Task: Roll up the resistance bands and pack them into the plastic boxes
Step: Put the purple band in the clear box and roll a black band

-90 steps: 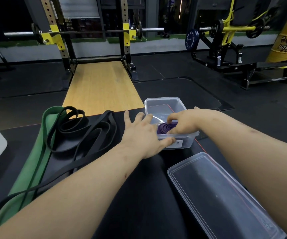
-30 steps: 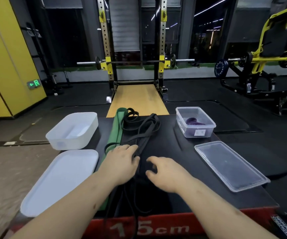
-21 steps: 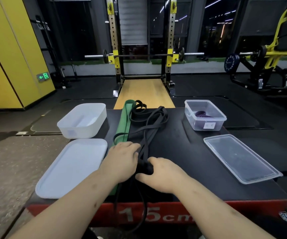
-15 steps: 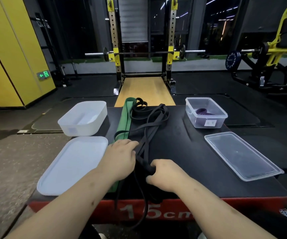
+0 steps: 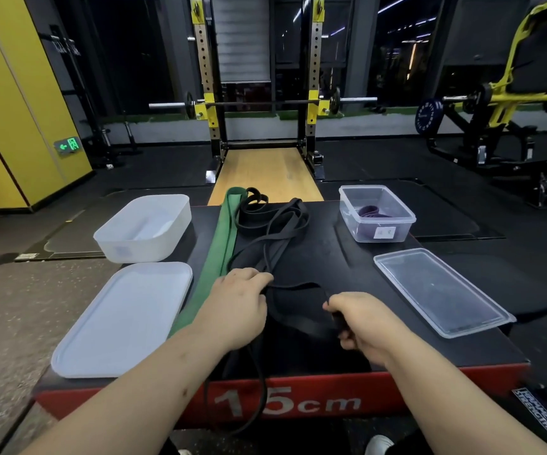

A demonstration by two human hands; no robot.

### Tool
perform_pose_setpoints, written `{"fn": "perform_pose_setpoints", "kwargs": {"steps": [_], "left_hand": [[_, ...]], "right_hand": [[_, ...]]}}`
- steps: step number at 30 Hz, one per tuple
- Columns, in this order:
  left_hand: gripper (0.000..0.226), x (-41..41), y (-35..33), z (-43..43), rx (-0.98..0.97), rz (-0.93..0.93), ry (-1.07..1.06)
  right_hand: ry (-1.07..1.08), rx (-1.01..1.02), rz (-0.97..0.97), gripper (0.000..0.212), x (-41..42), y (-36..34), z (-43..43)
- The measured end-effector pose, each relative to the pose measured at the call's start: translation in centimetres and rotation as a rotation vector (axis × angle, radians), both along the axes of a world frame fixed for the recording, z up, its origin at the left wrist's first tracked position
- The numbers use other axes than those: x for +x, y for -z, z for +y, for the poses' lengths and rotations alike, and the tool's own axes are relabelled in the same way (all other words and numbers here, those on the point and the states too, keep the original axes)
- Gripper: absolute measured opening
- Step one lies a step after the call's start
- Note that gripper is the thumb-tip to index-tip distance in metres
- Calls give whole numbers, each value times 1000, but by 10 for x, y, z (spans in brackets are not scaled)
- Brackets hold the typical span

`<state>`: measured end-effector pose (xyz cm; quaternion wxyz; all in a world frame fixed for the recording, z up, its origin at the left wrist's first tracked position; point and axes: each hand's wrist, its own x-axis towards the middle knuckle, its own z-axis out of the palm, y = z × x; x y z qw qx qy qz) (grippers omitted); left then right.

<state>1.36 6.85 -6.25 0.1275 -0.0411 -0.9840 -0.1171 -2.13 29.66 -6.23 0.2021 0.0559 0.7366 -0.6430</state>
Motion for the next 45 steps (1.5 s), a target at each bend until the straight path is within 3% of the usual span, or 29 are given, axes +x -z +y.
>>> {"fn": "perform_pose_setpoints", "kwargs": {"steps": [7, 13, 18, 24, 29, 32, 34, 36, 40, 45], "left_hand": [[47, 0, 3, 34, -46, -46, 50], [54, 3, 8, 50, -37, -212, 13], [52, -9, 5, 66, 375, -252, -22], [13, -22, -6, 89, 933, -171, -149], [11, -20, -4, 103, 1263, -222, -145], [8, -19, -1, 98, 1210, -192, -107], [7, -20, 1, 92, 1096, -172, -81], [8, -20, 1, 87, 976, -169, -59], [12, -21, 1, 86, 930, -221, 7], [16, -23, 0, 85, 842, -253, 41]], "right_hand": [[87, 3, -33, 10, -2, 15, 23], [153, 26, 116, 18, -5, 19, 37], [75, 18, 234, 25, 3, 7, 36], [-412, 437, 349, 33, 11, -4, 38], [-691, 488, 256, 13, 4, -13, 39], [-461, 405, 128, 30, -20, -14, 36], [-206, 256, 64, 33, -41, -9, 31], [-107, 86, 21, 38, -56, -7, 22], [-242, -108, -114, 35, -73, -9, -8], [-348, -71, -241, 26, -94, -12, -30]]}}
